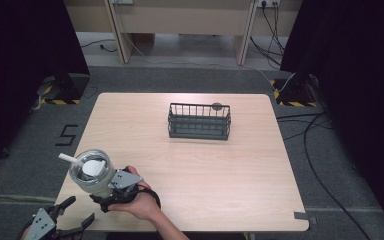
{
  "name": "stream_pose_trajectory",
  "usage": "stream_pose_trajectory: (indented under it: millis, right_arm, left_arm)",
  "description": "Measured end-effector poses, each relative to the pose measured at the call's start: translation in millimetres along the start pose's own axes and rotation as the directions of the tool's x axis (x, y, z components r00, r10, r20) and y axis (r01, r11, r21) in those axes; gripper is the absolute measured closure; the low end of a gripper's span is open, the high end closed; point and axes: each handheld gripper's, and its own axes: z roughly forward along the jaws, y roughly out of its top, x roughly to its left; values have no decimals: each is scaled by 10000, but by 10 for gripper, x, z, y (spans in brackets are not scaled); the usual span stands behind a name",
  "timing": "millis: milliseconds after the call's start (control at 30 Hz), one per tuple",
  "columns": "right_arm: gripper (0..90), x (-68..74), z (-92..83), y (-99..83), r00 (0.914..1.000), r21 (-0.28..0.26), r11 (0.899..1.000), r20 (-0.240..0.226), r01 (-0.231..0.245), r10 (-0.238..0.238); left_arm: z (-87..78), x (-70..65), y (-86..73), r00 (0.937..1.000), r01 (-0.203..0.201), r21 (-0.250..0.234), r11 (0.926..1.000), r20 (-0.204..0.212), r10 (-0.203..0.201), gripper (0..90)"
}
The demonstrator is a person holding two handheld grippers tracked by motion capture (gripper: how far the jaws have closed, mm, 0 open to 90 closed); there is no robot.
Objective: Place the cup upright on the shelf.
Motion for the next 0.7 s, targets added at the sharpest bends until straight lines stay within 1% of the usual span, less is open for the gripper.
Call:
stream_pose_trajectory:
  millis: [67,300,433,533,633,667,700]
  right_arm:
    - [103,-3,1,2,10000,-6,10000,12,1,-1]
    - [106,18,3,-39,9999,-389,9992,170,2,5]
    - [106,20,-3,-46,9997,-480,9988,226,-49,60]
    - [107,7,-16,-52,9998,-577,9983,158,-113,122]
    - [107,4,-27,-49,9996,-544,9983,191,-215,226]
    - [107,-9,-35,-37,9993,-521,9986,360,-17,35]
    - [107,-16,-41,-30,9990,-522,9986,432,118,-95]
  left_arm:
    - [0,0,-1,10000,25,-16,10000,5,-25,141]
    - [-2,4,-4,10000,87,-63,9999,-1,-87,141]
    - [-5,9,-5,9999,122,-70,9999,-9,-122,142]
    - [-7,10,-4,9999,112,-84,9999,-13,-112,142]
    - [-6,10,-4,9999,117,-95,9999,-22,-118,141]
    - [-6,11,-4,9999,117,-92,9999,-20,-117,142]
    - [-6,11,-4,9999,124,-99,9999,-18,-124,142]
